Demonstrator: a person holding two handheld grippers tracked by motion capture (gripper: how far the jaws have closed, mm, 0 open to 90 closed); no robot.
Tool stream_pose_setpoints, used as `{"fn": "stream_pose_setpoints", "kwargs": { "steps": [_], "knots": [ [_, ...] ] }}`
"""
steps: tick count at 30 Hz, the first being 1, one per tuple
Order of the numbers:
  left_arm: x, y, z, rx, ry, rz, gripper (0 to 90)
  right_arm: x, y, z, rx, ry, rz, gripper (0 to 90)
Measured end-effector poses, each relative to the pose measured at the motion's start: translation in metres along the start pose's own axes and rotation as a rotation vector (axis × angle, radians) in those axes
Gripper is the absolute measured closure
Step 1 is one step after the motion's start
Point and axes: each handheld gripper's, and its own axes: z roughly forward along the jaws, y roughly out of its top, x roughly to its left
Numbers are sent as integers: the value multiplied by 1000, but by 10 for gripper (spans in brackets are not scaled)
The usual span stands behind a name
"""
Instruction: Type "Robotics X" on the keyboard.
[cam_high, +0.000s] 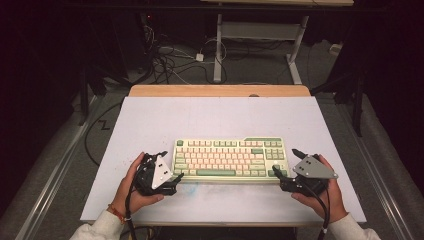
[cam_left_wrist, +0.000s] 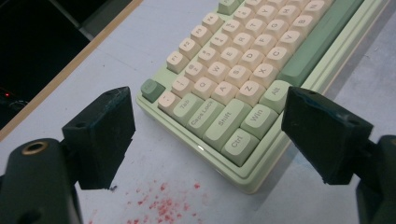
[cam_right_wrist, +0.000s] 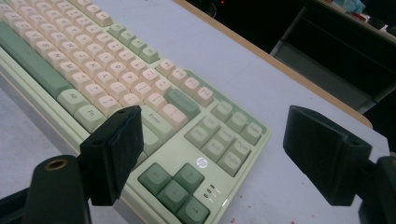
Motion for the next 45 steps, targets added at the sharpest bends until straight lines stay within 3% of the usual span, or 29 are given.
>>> {"fn": "stream_pose_setpoints", "kwargs": {
  "steps": [32, 45],
  "knots": [
    [4, -32, -11, 67, 11, -21, 161, -11, -28, -15, 31, -56, 22, 204],
    [5, -51, -11, 117, -16, -52, 161, -22, -52, -18, 73, -69, 73, 198]
  ]
}}
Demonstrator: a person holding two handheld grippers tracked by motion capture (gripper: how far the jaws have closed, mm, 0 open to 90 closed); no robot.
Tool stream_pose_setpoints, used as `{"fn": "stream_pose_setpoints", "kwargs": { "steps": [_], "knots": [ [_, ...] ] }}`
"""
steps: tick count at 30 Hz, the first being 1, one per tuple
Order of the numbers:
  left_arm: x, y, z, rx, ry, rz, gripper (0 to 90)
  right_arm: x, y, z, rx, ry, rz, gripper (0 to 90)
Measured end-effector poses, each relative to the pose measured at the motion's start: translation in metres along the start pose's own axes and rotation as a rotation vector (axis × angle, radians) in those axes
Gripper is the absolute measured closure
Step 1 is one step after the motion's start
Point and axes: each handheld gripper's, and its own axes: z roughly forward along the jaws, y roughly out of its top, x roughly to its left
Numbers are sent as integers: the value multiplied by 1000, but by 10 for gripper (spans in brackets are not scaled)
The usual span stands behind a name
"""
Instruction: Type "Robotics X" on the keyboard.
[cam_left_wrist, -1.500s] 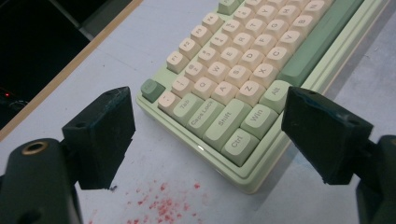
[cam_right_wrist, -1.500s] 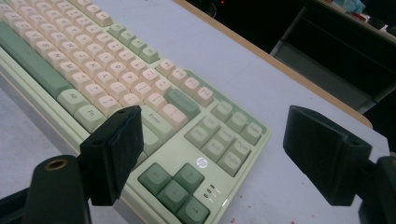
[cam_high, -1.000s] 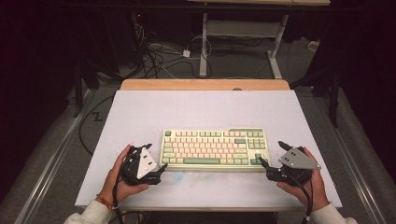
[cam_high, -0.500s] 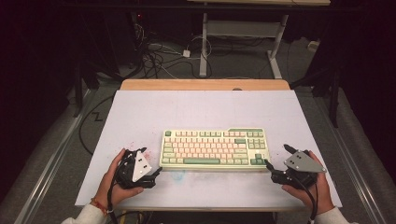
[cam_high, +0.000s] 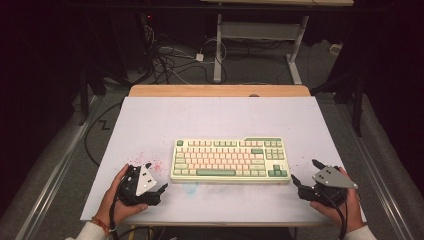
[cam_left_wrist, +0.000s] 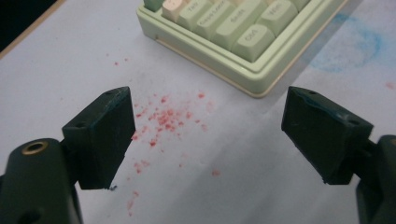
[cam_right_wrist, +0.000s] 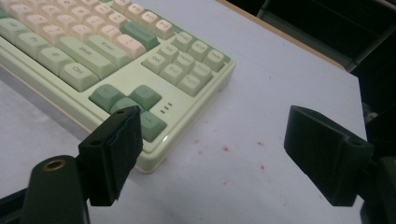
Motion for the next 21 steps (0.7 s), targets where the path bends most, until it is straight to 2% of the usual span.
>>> {"fn": "stream_pose_setpoints", "kwargs": {
  "steps": [5, 9, 12, 15, 21],
  "knots": [
    [-2, -3, 0, 1, -9, -10, 161, -1, -8, -2, 14, -12, 14, 184],
    [-2, -3, 1, 0, -6, -16, 162, 1, -9, -3, 14, -12, 7, 177],
    [-2, -4, 1, 0, -7, -24, 161, 1, -9, -3, 13, -5, 22, 172],
    [-1, -4, 1, -5, -10, -35, 161, 3, -10, -3, 15, 0, 11, 172],
    [-3, -5, 1, -3, -15, -21, 161, 5, -8, -6, 3, -10, 8, 173]
  ]
}}
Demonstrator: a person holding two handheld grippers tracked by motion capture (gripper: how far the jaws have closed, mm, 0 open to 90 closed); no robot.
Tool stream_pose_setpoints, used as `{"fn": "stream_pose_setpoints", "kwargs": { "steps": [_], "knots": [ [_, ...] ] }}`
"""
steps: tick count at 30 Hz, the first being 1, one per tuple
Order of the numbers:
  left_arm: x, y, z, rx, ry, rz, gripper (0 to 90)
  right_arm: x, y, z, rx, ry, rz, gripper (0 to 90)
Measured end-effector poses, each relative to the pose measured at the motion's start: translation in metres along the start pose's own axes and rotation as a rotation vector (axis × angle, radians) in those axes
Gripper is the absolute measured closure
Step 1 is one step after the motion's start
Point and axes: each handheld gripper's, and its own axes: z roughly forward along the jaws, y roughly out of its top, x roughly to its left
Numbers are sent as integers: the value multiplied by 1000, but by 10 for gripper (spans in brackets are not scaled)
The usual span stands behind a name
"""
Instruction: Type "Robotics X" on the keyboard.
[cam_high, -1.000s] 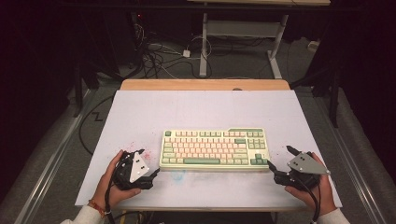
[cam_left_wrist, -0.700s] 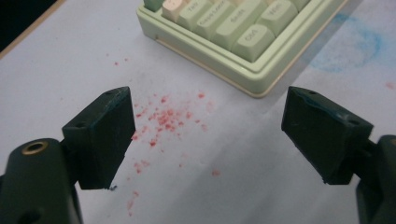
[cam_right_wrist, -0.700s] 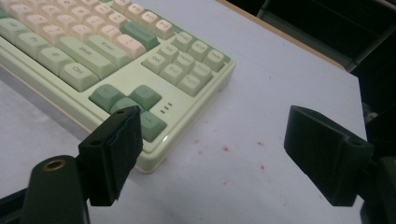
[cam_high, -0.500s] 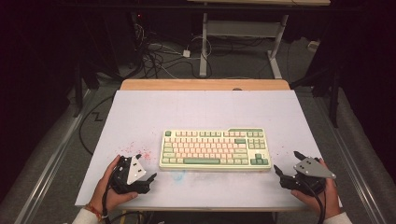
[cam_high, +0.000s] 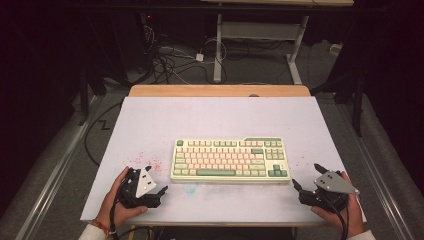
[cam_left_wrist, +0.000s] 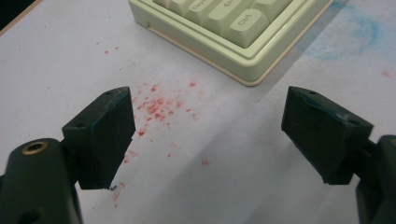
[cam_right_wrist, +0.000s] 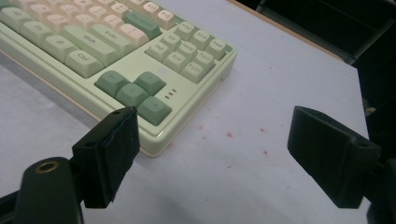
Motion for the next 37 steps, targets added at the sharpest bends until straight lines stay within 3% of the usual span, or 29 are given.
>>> {"fn": "stream_pose_setpoints", "kwargs": {
  "steps": [16, 37],
  "knots": [
    [2, 1, -1, -4, 2, -1, 162, 2, 1, 1, 5, 20, -6, 174],
    [1, 4, 4, 8, -4, 9, 162, 2, 1, 0, 7, 9, -10, 175]
  ]
}}
